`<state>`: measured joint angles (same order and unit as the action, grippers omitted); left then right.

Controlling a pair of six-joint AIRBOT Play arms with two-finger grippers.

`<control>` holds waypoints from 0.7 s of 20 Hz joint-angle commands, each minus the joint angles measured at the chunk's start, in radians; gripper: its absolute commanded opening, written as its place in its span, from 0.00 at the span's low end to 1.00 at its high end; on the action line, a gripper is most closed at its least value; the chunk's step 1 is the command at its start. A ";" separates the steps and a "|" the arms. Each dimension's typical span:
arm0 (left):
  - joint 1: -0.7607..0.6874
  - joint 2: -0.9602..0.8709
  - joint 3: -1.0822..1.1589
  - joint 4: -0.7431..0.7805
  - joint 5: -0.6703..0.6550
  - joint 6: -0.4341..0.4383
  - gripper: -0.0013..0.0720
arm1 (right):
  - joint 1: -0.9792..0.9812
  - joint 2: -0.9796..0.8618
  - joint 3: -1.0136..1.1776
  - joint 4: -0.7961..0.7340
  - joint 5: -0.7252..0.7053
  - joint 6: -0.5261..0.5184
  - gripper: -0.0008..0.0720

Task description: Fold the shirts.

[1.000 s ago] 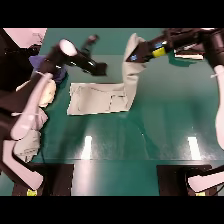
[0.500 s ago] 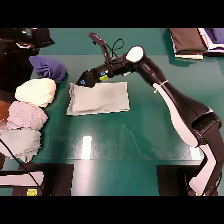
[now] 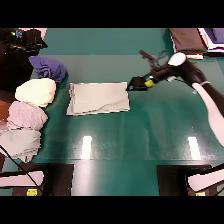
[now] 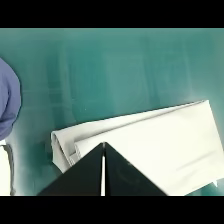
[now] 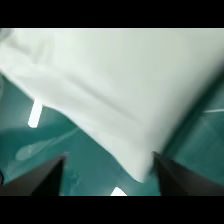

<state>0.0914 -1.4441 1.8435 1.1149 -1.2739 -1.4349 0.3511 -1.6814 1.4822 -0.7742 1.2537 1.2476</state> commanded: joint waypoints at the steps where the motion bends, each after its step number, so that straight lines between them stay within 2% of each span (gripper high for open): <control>1: 0.002 0.001 -0.036 -0.010 -0.008 0.002 0.05 | -0.121 0.048 -0.198 0.063 -0.086 0.036 1.00; 8: 0.002 0.001 -0.166 -0.083 0.002 0.047 0.06 | -0.028 -0.139 -0.212 0.348 -0.156 -0.045 0.97; 13: 0.002 0.001 -0.166 -0.086 0.002 0.055 0.05 | 0.089 -0.267 -0.018 0.354 -0.153 -0.044 0.95; 14: 0.002 0.001 -0.166 -0.086 0.001 0.055 0.05 | 0.102 -0.293 0.016 0.354 -0.144 -0.044 0.79</control>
<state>0.0925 -1.4437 1.6825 1.0355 -1.2720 -1.3861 0.4030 -1.9049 1.4105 -0.4400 1.1091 1.2087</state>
